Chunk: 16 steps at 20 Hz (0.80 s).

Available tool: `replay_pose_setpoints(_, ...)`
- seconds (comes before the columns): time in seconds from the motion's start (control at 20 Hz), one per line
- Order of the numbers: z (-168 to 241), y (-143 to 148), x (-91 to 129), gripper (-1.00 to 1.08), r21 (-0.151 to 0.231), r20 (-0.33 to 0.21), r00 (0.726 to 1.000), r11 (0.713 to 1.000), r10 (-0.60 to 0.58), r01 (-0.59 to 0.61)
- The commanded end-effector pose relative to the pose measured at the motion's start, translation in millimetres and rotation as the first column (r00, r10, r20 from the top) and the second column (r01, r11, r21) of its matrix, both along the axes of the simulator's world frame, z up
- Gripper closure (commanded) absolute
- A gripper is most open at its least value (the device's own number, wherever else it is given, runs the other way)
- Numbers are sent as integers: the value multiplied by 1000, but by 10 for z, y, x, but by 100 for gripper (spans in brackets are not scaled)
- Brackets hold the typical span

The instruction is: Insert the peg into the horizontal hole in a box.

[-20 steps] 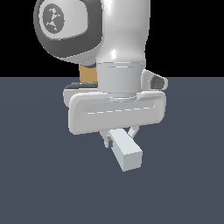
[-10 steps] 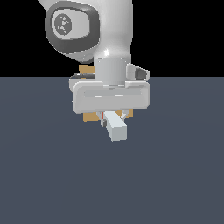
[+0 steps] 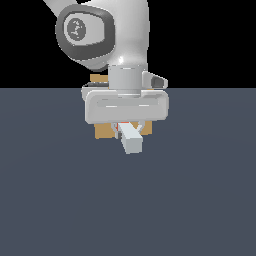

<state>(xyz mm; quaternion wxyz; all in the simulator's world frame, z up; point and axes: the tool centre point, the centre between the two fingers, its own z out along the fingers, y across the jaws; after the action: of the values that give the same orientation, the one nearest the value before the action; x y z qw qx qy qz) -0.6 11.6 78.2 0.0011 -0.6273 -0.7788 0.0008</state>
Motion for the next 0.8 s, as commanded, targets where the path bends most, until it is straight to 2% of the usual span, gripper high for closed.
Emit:
replay_pose_setpoints(0.0, 15, -1, 10, 108, 0, 3, 1000, 1000, -2, 2)
replay_pose_setpoints(0.5, 10, 16, 12, 108, 0, 2, 1000, 1000, -2, 2)
replay_pose_setpoints(0.75, 13, 198, -33, 108, 0, 2, 1000, 1000, -2, 2)
